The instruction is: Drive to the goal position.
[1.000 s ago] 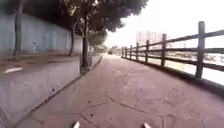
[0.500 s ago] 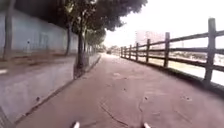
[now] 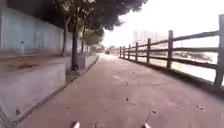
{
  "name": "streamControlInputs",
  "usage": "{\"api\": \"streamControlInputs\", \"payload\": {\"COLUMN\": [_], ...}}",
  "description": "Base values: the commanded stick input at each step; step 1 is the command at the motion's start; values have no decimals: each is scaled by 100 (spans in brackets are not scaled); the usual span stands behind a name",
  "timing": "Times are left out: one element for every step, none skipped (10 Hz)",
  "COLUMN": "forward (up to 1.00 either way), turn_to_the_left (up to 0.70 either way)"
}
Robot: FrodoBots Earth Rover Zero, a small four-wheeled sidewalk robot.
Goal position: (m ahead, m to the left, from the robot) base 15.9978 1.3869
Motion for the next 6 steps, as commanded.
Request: {"api": "streamControlInputs", "payload": {"forward": [70,70,70,70,70,70], "turn_to_the_left": [0,0,0,0,-11,-26]}}
